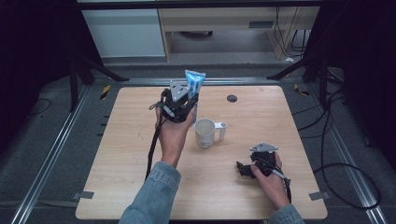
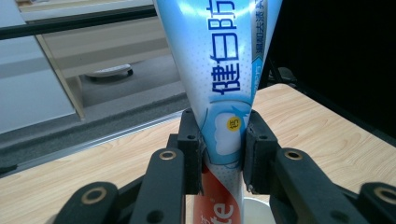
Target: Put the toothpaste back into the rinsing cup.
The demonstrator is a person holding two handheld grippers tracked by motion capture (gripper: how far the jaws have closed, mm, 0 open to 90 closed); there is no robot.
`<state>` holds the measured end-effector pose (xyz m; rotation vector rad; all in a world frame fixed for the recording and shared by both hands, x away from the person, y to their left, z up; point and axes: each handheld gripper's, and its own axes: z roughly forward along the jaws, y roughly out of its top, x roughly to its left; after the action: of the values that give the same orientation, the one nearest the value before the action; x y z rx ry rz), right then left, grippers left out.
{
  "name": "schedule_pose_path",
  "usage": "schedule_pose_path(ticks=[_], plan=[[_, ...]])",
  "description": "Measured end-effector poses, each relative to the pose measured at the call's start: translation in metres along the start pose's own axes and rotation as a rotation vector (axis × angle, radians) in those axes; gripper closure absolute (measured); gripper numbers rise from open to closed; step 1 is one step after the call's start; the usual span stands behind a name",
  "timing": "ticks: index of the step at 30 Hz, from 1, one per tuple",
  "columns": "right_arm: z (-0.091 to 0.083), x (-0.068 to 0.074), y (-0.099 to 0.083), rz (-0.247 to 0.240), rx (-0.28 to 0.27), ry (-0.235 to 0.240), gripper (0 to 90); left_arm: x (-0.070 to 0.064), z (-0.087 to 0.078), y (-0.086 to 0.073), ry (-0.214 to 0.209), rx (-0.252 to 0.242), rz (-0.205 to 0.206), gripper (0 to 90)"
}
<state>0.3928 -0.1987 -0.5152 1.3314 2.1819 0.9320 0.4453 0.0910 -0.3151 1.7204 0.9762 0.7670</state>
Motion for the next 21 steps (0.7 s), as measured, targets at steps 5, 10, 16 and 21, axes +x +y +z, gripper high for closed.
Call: schedule_pose_path(ticks=[5,10,16,21], plan=[[0.000,0.000,0.000,-0.001,0.001,-0.001,0.6,-0.003,0.002,0.000,-0.006,-0.014,0.001,71.9],[0.000,0.000,0.000,0.000,0.001,0.000,0.6,-0.008,0.006,0.001,-0.017,-0.012,0.007,71.9],[0.000,0.000,0.000,-0.003,0.002,0.003,0.6,-0.012,0.008,0.001,-0.029,-0.020,0.012,71.9],[0.000,0.000,0.000,-0.003,0.002,0.003,0.6,-0.016,0.009,0.001,-0.031,-0.032,0.013,71.9]])
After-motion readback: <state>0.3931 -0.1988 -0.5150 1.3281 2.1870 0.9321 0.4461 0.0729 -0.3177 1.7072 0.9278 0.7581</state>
